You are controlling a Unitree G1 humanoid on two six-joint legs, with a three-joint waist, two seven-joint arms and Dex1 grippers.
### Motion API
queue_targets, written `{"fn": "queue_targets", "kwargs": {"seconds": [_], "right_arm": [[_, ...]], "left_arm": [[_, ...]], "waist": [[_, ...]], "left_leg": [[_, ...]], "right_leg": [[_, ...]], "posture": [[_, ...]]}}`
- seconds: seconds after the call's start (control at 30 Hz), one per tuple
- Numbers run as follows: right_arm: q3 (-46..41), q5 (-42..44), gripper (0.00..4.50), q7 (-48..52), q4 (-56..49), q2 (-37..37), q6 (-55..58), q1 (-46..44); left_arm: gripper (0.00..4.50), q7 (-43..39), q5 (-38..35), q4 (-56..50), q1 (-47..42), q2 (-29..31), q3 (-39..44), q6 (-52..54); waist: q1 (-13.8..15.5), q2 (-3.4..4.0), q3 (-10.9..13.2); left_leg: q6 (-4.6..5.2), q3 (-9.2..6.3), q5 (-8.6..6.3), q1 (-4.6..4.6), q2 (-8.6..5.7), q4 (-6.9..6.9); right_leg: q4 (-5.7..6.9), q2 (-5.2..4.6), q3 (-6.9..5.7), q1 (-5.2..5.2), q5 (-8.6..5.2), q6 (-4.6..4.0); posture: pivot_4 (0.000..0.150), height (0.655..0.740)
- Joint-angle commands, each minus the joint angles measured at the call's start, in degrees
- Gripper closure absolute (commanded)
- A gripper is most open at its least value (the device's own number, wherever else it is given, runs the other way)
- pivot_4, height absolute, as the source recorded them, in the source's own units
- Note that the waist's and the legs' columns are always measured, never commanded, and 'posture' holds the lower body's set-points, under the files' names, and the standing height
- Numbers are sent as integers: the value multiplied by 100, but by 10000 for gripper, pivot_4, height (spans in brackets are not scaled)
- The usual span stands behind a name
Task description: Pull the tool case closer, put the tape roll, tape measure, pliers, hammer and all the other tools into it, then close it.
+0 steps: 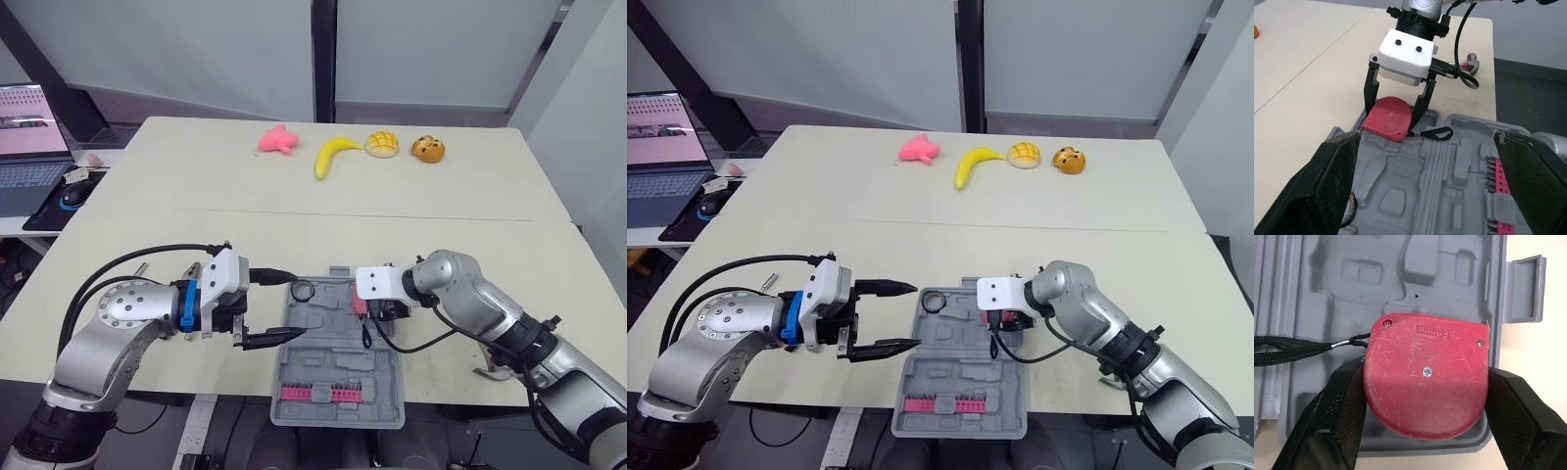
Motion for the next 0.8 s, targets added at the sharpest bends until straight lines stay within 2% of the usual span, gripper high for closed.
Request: {"fn": "queue_targets", "kwargs": {"seconds": [0.03, 0.4, 0.8], "right_arm": [[-173, -86, 13589, 37, -54, -139, 4, -44], [-158, -126, 13589, 25, 19, -140, -14, -18], [-61, -221, 13589, -92, 561, 144, -324, -78]], "left_arm": [[0, -36, 41, 6, -28, 34, 66, -159], [0, -87, 129, 59, -1, 3, -3, -310], [0, -142, 163, 31, 3, 8, -24, -342]], "waist": [[0, 0, 0], [-33, 0, 0], [-35, 0, 0]], "left_leg": [[0, 0, 0, 0, 0, 0], [0, 0, 0, -1, 0, -1], [0, 0, 0, -1, 0, -1]], "right_leg": [[0, 0, 0, 0, 0, 0], [0, 0, 0, -2, 0, 0], [0, 0, 0, -1, 0, 0]], "posture": [[1500, 7400], [1500, 7400], [1500, 7400]]}}
